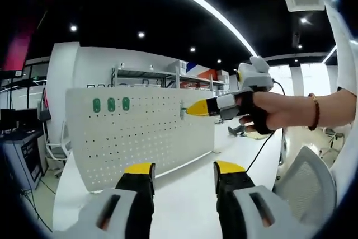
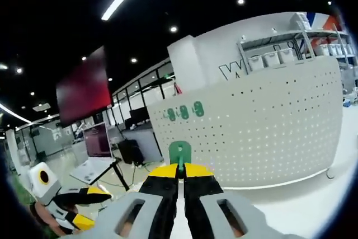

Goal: Insert the hook assembly into the mounting plate slot until the hook locks in place.

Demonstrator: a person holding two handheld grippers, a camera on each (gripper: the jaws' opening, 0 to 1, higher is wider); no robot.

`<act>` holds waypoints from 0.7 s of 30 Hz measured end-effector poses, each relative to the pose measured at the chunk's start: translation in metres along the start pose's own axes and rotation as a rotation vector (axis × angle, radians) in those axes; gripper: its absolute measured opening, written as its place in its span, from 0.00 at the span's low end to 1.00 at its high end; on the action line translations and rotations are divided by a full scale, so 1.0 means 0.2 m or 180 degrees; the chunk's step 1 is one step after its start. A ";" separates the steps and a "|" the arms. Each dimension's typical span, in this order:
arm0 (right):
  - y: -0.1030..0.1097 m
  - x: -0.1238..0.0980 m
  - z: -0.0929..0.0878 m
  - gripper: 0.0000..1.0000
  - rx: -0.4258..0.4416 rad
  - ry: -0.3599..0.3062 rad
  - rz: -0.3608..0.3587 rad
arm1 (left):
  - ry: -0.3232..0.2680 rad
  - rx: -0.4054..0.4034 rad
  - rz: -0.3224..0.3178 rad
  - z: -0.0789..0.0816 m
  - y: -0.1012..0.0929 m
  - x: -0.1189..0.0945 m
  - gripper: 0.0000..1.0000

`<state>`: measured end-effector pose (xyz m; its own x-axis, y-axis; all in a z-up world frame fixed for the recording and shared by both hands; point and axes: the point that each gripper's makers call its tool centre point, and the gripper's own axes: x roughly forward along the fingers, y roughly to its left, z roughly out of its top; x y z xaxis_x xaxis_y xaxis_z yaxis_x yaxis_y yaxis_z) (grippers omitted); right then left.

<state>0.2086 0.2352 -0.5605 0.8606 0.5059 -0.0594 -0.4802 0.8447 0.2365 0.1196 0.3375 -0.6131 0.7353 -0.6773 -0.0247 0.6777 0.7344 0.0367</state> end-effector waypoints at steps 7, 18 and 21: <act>-0.02 0.07 0.05 0.01 -0.0087 -0.0088 -0.0108 | -0.0041 -0.0004 0.0018 0.01 0.06 -0.06 0.49; -0.08 0.20 0.13 0.01 -0.0215 -0.0148 -0.0279 | -0.0051 -0.0015 0.0003 0.00 0.09 -0.09 0.53; -0.08 0.21 0.14 0.01 -0.0271 -0.0148 -0.0322 | -0.0052 -0.0033 -0.0010 0.00 0.09 -0.08 0.55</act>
<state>0.2579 0.2379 -0.5394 0.9113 0.4104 -0.0334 -0.4016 0.9037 0.1483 0.1203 0.3622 -0.6121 0.7330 -0.6802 -0.0085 0.6801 0.7326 0.0262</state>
